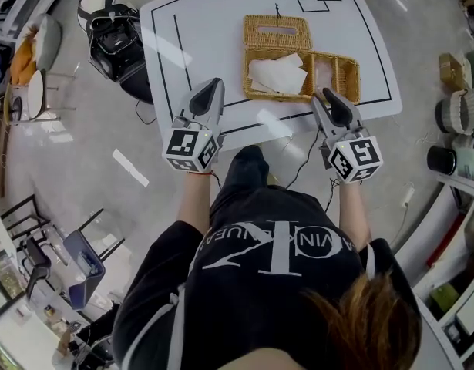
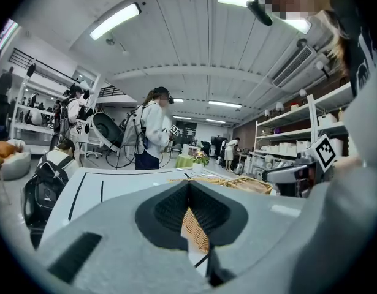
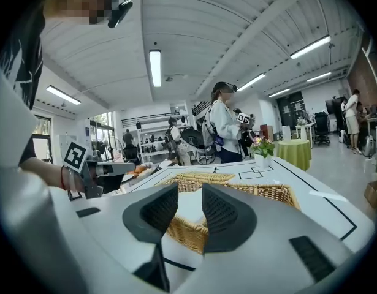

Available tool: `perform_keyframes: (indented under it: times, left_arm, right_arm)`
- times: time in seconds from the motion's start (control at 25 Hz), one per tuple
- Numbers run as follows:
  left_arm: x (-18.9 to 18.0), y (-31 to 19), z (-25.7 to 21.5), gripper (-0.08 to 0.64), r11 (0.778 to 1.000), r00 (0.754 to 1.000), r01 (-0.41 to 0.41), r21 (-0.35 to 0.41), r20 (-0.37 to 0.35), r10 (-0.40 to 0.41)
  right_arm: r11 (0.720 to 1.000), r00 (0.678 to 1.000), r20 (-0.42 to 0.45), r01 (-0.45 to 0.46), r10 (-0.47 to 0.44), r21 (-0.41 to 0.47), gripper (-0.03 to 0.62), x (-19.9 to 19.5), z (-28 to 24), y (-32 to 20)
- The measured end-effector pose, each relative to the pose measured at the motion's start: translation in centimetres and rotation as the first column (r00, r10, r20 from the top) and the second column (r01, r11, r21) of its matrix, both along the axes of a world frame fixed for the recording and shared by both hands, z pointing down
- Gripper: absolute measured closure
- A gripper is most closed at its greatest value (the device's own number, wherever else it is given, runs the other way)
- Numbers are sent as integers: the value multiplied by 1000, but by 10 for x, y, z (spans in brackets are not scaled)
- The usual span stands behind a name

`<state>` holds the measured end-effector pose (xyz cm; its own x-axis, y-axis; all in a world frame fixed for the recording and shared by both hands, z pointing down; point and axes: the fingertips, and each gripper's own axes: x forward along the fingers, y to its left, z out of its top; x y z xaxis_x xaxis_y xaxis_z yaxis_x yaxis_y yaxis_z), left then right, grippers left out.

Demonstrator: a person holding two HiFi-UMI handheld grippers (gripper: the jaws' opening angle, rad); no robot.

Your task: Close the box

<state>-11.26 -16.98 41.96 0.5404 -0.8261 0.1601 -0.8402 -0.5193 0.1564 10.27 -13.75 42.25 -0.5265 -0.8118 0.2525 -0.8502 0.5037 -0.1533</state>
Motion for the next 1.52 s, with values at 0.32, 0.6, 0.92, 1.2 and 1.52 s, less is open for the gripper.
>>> perform_keyframes:
  times: [0.32, 0.6, 0.92, 1.2, 1.52]
  left_arm:
    - [6, -50, 1, 549, 1000, 999, -30, 0, -26, 30]
    - [10, -84, 4, 549, 999, 998, -46, 2, -44, 46]
    - [7, -104, 15, 549, 999, 999, 16, -37, -34, -17]
    - [1, -127, 16, 549, 990, 991, 133, -50, -17, -134]
    - [-5, -141, 24, 549, 968, 971, 239, -77, 33, -237]
  right_arm:
    - [999, 997, -77, -11, 8, -33, 469, -3, -3, -41]
    - [998, 988, -156, -7, -2, -56, 469, -2, -6, -68]
    - [992, 971, -225, 52, -77, -118, 466, 1, -5, -105]
    - [967, 934, -286, 160, -214, -200, 465, 1, 9, -150]
    - [915, 844, -377, 286, -381, -284, 448, -4, 32, -190]
